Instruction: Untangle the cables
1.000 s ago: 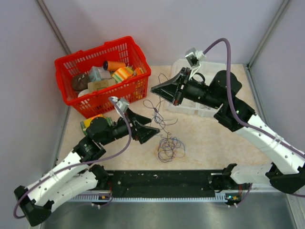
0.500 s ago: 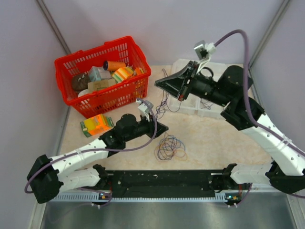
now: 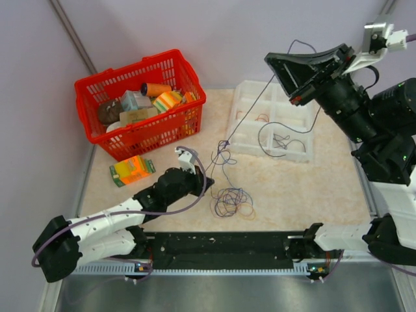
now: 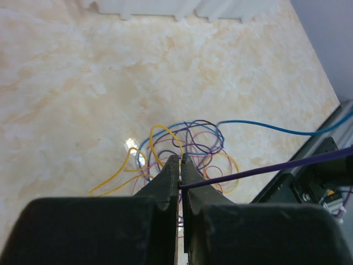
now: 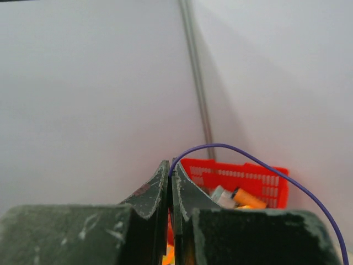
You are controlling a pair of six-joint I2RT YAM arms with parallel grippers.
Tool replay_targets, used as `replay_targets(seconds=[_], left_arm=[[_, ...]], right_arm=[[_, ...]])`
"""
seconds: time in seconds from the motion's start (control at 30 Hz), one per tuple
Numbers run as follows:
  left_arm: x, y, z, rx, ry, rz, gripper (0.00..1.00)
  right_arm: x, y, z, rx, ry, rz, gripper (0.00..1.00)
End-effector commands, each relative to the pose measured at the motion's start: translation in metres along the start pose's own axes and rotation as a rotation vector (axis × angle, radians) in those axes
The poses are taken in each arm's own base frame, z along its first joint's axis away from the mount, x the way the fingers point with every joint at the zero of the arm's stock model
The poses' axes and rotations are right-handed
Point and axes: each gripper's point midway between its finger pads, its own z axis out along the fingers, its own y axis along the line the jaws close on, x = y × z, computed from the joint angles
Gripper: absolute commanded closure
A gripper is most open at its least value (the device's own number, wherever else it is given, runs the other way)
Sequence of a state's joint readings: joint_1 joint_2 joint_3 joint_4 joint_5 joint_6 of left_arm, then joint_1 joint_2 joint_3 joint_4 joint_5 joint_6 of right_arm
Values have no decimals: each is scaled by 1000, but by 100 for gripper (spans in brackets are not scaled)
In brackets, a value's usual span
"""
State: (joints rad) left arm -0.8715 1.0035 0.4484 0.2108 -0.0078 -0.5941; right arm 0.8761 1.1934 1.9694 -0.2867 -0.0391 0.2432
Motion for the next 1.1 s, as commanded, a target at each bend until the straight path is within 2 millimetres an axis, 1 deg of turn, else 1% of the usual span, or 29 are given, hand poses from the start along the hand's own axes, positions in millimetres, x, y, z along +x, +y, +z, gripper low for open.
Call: replay_targets(seconds=[0.0, 0.07, 0.1, 0.17, 0.3, 0.33, 0.43, 0.5, 0.53, 0.57, 0.63, 0.67, 0.7, 0.73, 0.77, 0.8, 0.83, 0.87, 0.9, 0.93, 1.0, 1.03, 1.07], left_arm=[[14, 52, -11, -256, -5, -48, 100], [23, 69, -16, -336, -2, -86, 100], [29, 75, -17, -352, 5, -99, 100], [38, 81, -18, -366, 18, -125, 100], [55, 91, -21, -400, 53, -143, 100], [59, 95, -22, -416, 62, -146, 100], [66, 102, -25, -444, 71, -157, 100], [67, 98, -25, -413, 83, -144, 100], [65, 91, -23, -370, 86, -129, 100], [63, 81, -20, -312, 91, -112, 100], [53, 55, -15, -185, 81, -82, 100], [44, 41, -13, -115, 68, -64, 100], [34, 28, -12, -64, 56, -54, 100], [28, 14, -13, -9, 61, -43, 100], [21, 4, -14, 31, 56, -25, 100], [15, -3, -15, 49, 51, -13, 100], [12, -4, -17, 46, 51, -16, 100], [9, -1, -18, 17, 42, -25, 100], [11, 15, -20, -64, 38, -43, 100], [11, 27, -22, -127, 21, -64, 100], [25, 74, -33, -359, 8, -111, 100], [34, 95, -41, -458, 17, -148, 100], [43, 112, -50, -547, 26, -199, 100]], right_arm=[[-67, -32, -24, 212, -155, -185, 100], [-89, -43, -31, 286, -199, -246, 100], [-97, -46, -33, 313, -215, -270, 100], [-116, -47, -39, 339, -254, -299, 100], [-140, -62, -49, 449, -305, -382, 100], [-147, -64, -55, 474, -322, -399, 100], [-167, -66, -72, 516, -371, -435, 100], [-172, -65, -80, 516, -383, -442, 100], [-170, -61, -81, 490, -383, -433, 100], [-158, -53, -75, 427, -357, -419, 100], [-122, -39, -59, 295, -284, -367, 100], [-99, -35, -50, 241, -237, -342, 100], [-84, -32, -46, 210, -210, -314, 100], [-66, -32, -41, 194, -176, -294, 100], [-54, -35, -38, 194, -154, -280, 100], [-45, -43, -35, 227, -138, -281, 100], [-40, -53, -35, 278, -125, -298, 100], [-40, -63, -35, 329, -119, -328, 100], [-43, -77, -37, 410, -115, -367, 100], [-50, -83, -39, 453, -121, -407, 100], [-77, -102, -53, 599, -157, -484, 100], [-91, -106, -60, 650, -181, -519, 100], [-107, -106, -67, 673, -218, -538, 100]])
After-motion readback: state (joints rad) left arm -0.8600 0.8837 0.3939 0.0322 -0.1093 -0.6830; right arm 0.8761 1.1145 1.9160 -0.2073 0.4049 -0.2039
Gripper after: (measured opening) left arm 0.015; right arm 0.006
